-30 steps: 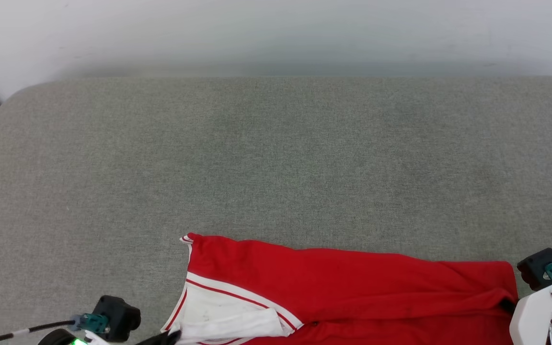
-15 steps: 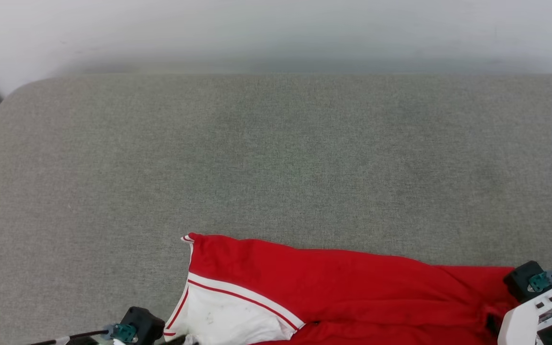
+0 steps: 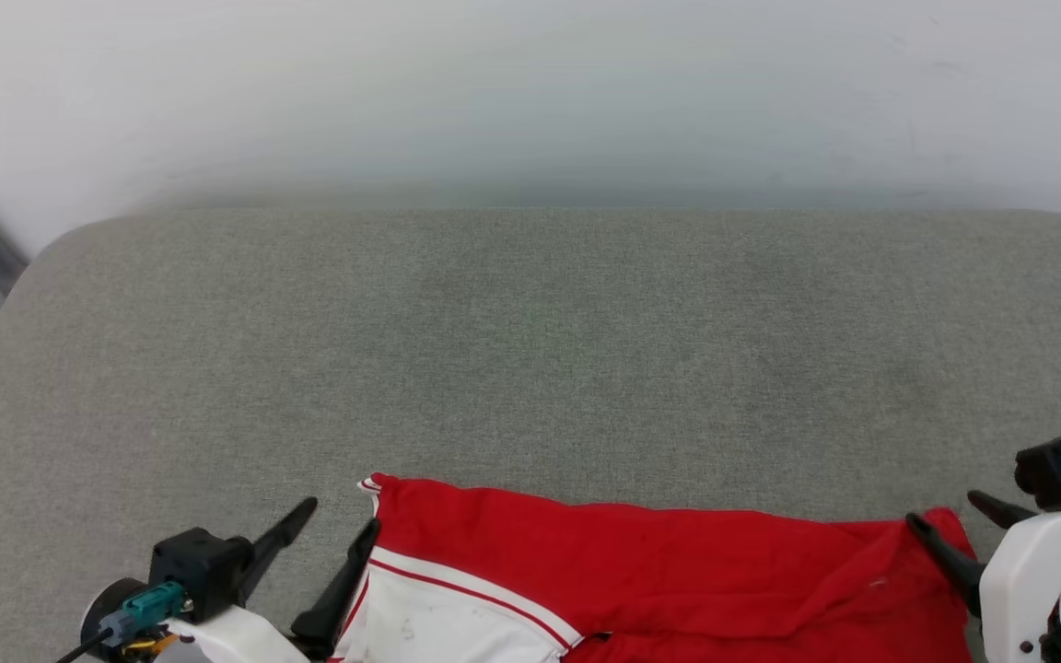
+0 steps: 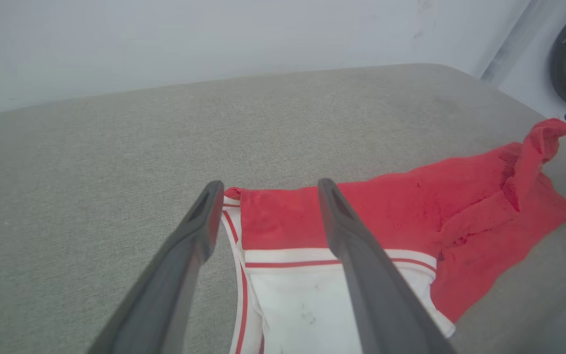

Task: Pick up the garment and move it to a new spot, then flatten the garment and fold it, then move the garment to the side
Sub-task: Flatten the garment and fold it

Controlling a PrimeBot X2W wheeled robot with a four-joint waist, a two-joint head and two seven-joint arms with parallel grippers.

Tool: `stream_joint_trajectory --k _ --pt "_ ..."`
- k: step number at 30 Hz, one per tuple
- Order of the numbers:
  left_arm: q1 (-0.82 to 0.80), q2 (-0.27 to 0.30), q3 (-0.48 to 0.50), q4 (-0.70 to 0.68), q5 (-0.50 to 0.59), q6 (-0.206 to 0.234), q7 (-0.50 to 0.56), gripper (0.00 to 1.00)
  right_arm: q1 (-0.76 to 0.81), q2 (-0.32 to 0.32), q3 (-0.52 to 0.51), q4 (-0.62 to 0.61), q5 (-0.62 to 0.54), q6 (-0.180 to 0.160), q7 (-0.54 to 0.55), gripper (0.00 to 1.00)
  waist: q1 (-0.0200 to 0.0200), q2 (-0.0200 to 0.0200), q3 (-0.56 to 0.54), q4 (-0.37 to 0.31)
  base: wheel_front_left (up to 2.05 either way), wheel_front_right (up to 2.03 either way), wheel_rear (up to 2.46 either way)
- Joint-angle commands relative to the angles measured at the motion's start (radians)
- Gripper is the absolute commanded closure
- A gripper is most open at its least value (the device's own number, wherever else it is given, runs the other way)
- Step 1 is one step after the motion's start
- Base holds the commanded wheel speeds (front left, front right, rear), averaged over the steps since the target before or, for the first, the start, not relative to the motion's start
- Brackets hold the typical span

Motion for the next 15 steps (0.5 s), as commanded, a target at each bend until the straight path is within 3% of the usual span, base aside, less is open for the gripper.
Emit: stream_joint_trajectory --k 1,4,8,12,15 --pt "0.014 -0.009 0.014 0.0 0.005 0.011 -0.01 0.0 -0.005 0.011 -0.013 -0.008 0.002 0.0 -0.001 0.0 0.0001 0.0 -0.002 0.002 0.0 0.0 0.0" --pt "0.035 -0.055 0.116 -0.012 0.054 0.059 -0.026 0.0 0.019 0.057 -0.082 -0.027 -0.014 0.0 0.0 0.0 0.0001 0.0 -0.003 0.006 0.0 0.0 0.0" --pt "0.122 -0.163 0.32 -0.059 0.195 0.099 -0.027 0.0 0.054 0.14 -0.175 -0.037 -0.035 0.0 0.0 0.0 0.0001 0.0 0.004 0.015 0.0 0.0 0.0" --pt "0.219 -0.301 0.529 -0.114 0.324 0.071 -0.026 0.0 0.097 0.233 -0.264 -0.039 -0.053 0.0 -0.009 0.0 0.0001 0.0 0.017 0.024 0.0 0.0 0.0" --pt "0.28 -0.394 0.658 -0.144 0.418 0.016 -0.027 0.0 0.122 0.294 -0.32 -0.035 -0.077 0.0 -0.015 0.0 0.0001 0.0 0.025 0.029 0.0 0.0 0.0"
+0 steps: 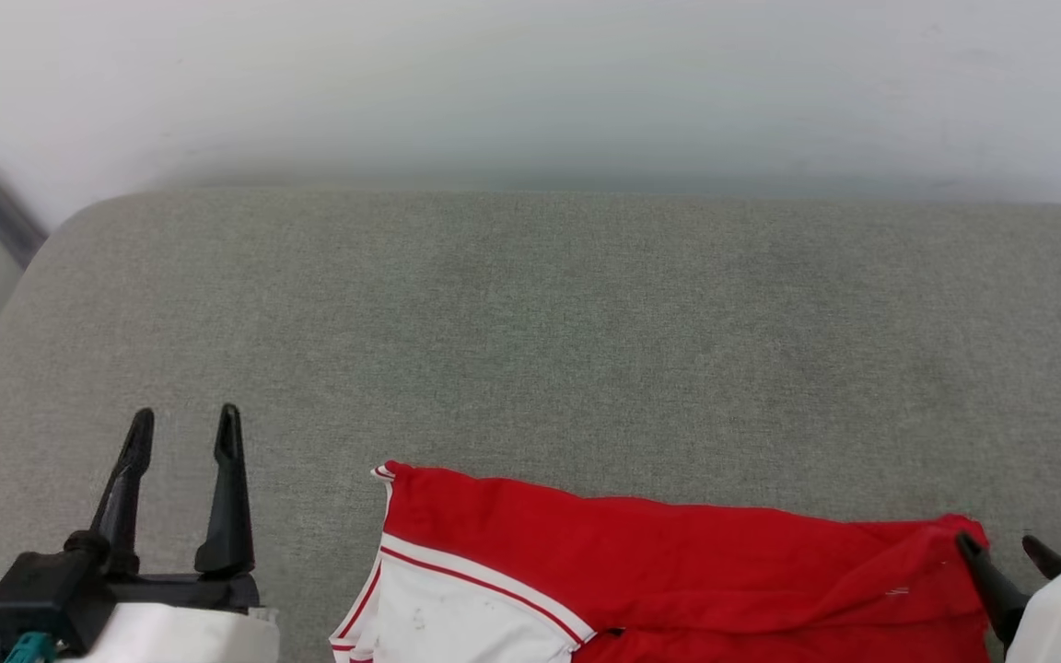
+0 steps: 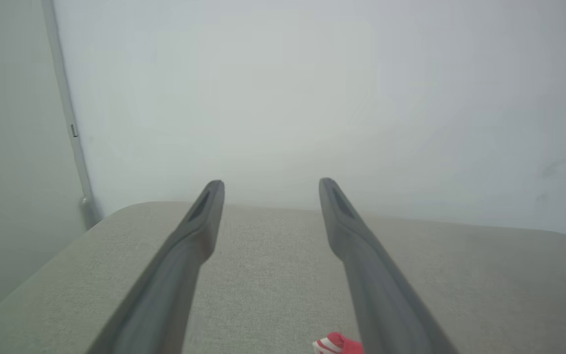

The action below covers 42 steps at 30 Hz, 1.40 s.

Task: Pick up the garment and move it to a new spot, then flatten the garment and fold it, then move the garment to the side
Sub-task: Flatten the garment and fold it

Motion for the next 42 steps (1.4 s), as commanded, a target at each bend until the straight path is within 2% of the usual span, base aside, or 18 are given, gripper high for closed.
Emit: stream_joint_trajectory --k 1,5,8,9,15,20,25,34,35,36,37,42 --pt "0.016 -0.021 0.027 -0.008 0.025 -0.017 -0.002 0.0 0.016 0.013 -0.012 0.003 -0.012 0.0 -0.006 0.0 0.0 0.0 0.004 0.002 0.0 0.0 0.0" --pt "0.059 -0.106 0.12 -0.007 0.124 -0.108 -0.002 0.0 0.036 0.065 -0.057 0.02 -0.045 0.0 0.002 0.0 0.0 0.0 0.017 0.004 0.0 0.0 0.0" --pt "0.068 -0.148 0.164 0.008 0.174 -0.175 -0.002 0.0 0.033 0.088 -0.074 0.036 -0.063 0.0 0.008 0.0 0.0 0.0 0.029 0.005 0.0 0.0 0.0" --pt "0.062 -0.177 0.192 0.016 0.195 -0.21 -0.002 0.0 0.024 0.098 -0.084 0.048 -0.07 0.0 0.009 0.0 0.0 0.0 0.036 0.006 0.0 0.0 0.0" --pt "0.032 -0.242 0.259 0.035 0.247 -0.292 -0.002 0.0 0.001 0.119 -0.107 0.109 -0.087 0.0 0.022 0.0 0.0 0.0 0.062 0.013 0.0 0.0 0.0" --pt "0.01 -0.276 0.278 0.053 0.269 -0.325 -0.002 0.0 -0.015 0.133 -0.129 0.172 -0.091 0.0 0.015 0.0 0.0 0.0 0.092 0.024 0.0 0.0 0.0" --pt "-0.006 -0.289 0.283 0.069 0.281 -0.338 -0.002 0.0 -0.026 0.147 -0.098 0.233 -0.059 0.0 0.013 0.0 0.0 0.0 0.116 0.036 0.0 0.0 0.0" --pt "-0.008 -0.286 0.266 0.081 0.277 -0.341 -0.002 0.0 0.01 0.156 0.049 0.313 0.01 0.007 0.028 0.01 0.0 0.0 0.115 0.05 0.0 0.0 0.0" --pt "-0.007 -0.284 0.264 0.082 0.274 -0.341 -0.002 0.0 0.014 0.153 0.057 0.318 0.01 0.007 0.025 0.33 0.0 0.0 0.111 0.05 0.0 0.0 0.0" --pt "-0.006 -0.282 0.262 0.084 0.273 -0.341 -0.002 0.0 0.015 0.147 0.064 0.321 0.009 0.007 0.017 0.33 0.0 0.0 0.107 0.05 0.0 0.0 0.0" --pt "-0.004 -0.281 0.26 0.085 0.272 -0.341 -0.002 0.0 0.013 0.14 0.065 0.323 0.009 0.007 0.006 1.0 0.0 0.0 0.103 0.05 0.0 0.0 0.0" --pt "0.011 -0.276 0.262 0.09 0.268 -0.342 -0.002 0.0 -0.014 0.092 0.018 0.317 -0.013 -0.001 -0.059 1.0 0.0 0.0 0.077 0.042 0.0 0.0 0.0"
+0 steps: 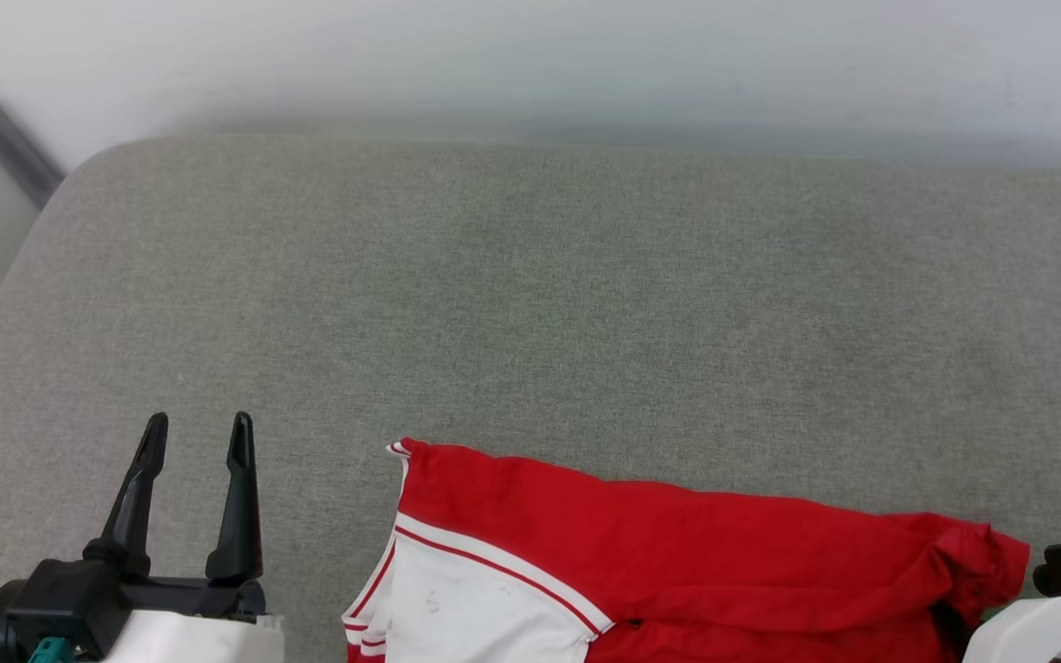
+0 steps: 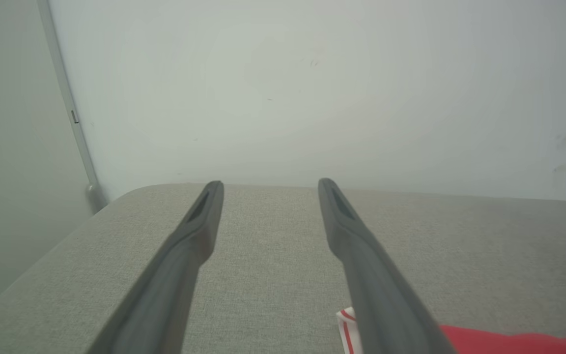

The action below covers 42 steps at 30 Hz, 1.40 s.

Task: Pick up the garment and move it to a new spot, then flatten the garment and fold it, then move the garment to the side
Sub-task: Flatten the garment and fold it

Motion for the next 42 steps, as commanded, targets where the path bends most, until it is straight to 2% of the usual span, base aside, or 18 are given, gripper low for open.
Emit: stream_joint_trajectory --k 1,7,11,14,18,25,31,37,42 --pt "0.011 0.004 0.0 0.002 -0.003 -0.001 -0.002 0.0 0.005 -0.001 -0.004 0.027 -0.011 -0.001 -0.004 1.0 0.0 0.0 -0.012 -0.005 0.0 0.0 0.0" --pt "0.022 0.004 0.002 -0.004 -0.002 -0.001 -0.002 0.0 -0.036 -0.051 -0.1 0.019 -0.041 -0.002 -0.043 1.0 0.0 0.0 -0.026 -0.019 0.0 0.0 0.0" --pt "0.025 0.002 0.0 -0.006 -0.001 -0.001 -0.002 0.0 -0.059 -0.081 -0.189 0.034 -0.104 -0.001 -0.058 1.0 0.0 0.0 -0.03 -0.027 0.0 0.0 0.0" --pt "0.026 -0.001 -0.003 -0.005 0.002 -0.001 -0.002 0.0 -0.075 -0.081 -0.227 0.04 -0.136 -0.001 -0.064 1.0 0.0 0.0 -0.034 -0.032 0.0 0.0 0.0" --pt "0.033 -0.004 0.0 -0.002 0.0 -0.001 -0.002 0.0 -0.076 -0.066 -0.226 0.024 -0.132 -0.001 -0.06 1.0 0.0 0.0 -0.042 -0.038 0.0 0.0 0.0" --pt "0.041 -0.007 0.002 0.009 -0.006 -0.001 -0.002 0.0 -0.024 -0.041 -0.124 -0.088 -0.117 -0.001 -0.021 1.0 0.0 0.0 -0.066 -0.051 0.0 0.0 0.0" --pt "0.053 -0.009 0.006 0.011 -0.007 -0.001 -0.002 0.0 0.039 -0.019 0.004 -0.22 -0.104 -0.001 0.073 1.0 0.0 0.0 -0.088 -0.059 0.0 0.0 0.0" --pt "0.057 -0.017 -0.002 0.011 -0.006 -0.001 -0.002 0.0 0.068 0.048 0.089 -0.325 -0.059 -0.001 0.157 1.0 0.0 0.0 -0.1 -0.055 0.0 0.0 0.0" --pt "0.064 -0.021 -0.007 0.012 -0.008 -0.001 -0.002 0.0 0.045 0.091 0.123 -0.352 0.037 -0.001 0.184 1.0 0.0 0.0 -0.108 -0.043 0.0 0.0 0.0"
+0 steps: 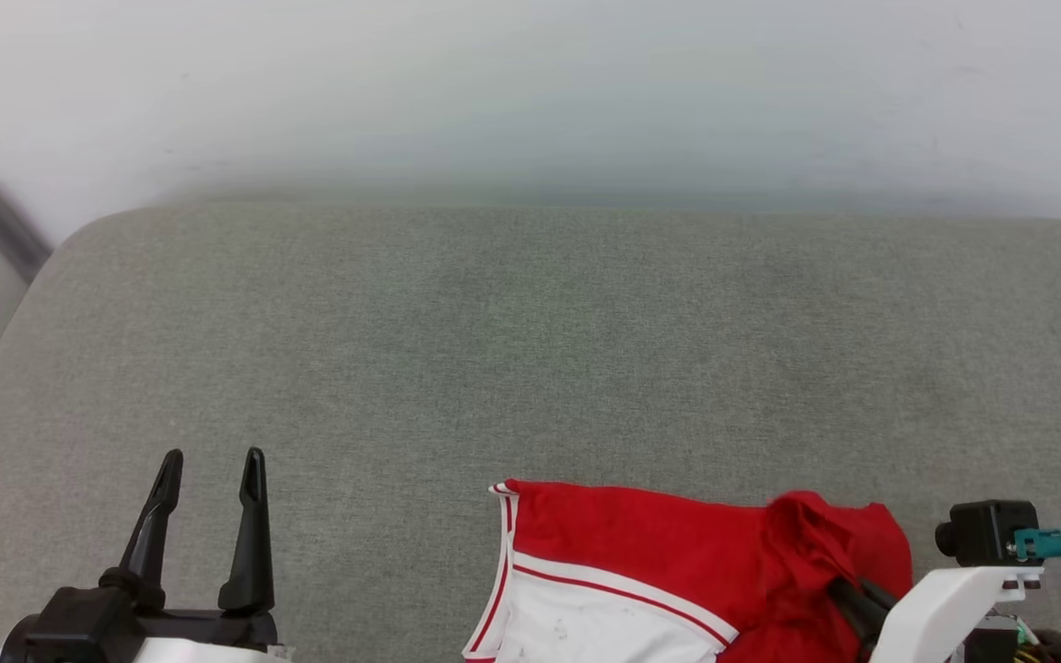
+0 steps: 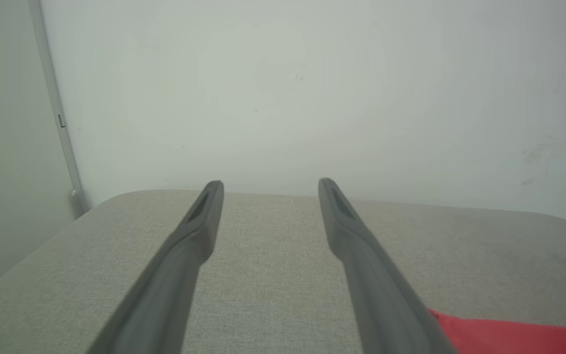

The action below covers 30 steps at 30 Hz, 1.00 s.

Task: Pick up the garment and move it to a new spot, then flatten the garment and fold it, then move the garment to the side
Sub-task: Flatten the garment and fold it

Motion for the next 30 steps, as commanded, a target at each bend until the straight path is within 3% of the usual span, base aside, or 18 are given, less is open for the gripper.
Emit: stream_joint_trajectory --k 1,9,15,23,24,25,30 --pt "0.011 -0.001 -0.003 0.001 -0.001 -0.001 -0.002 0.0 -0.013 0.003 0.009 0.0 0.037 0.0 -0.002 1.0 0.0 0.0 -0.001 0.005 0.0 0.0 0.0" --pt "0.013 0.008 -0.007 0.002 -0.002 -0.001 -0.002 0.0 -0.065 0.004 0.197 0.104 0.267 0.0 -0.109 1.0 0.0 0.0 -0.006 0.033 0.0 0.0 0.0" --pt "0.007 0.014 -0.012 0.004 -0.004 -0.001 -0.002 0.0 -0.119 0.003 0.316 0.209 0.316 0.0 -0.192 1.0 0.0 0.0 -0.003 0.059 0.0 0.0 0.0" --pt "0.008 0.011 -0.015 0.008 -0.007 -0.001 -0.002 0.0 -0.217 0.003 0.337 0.401 0.331 0.0 -0.311 1.0 0.0 0.0 0.002 0.083 0.0 0.0 0.0" --pt "0.009 0.01 -0.015 0.009 -0.007 -0.001 -0.002 0.0 -0.228 0.003 0.346 0.42 0.324 0.0 -0.319 0.71 0.0 0.0 0.003 0.085 0.0 0.0 0.0" --pt "0.009 0.009 -0.015 0.009 -0.007 -0.001 -0.002 0.0 -0.236 0.004 0.358 0.435 0.329 0.0 -0.322 0.0 0.0 0.0 0.003 0.086 0.0 0.0 0.0" --pt "0.013 0.005 -0.008 0.012 -0.006 -0.001 -0.002 0.0 -0.26 0.003 0.445 0.446 0.393 0.0 -0.343 0.0 0.0 0.0 0.003 0.082 0.0 0.0 0.0"
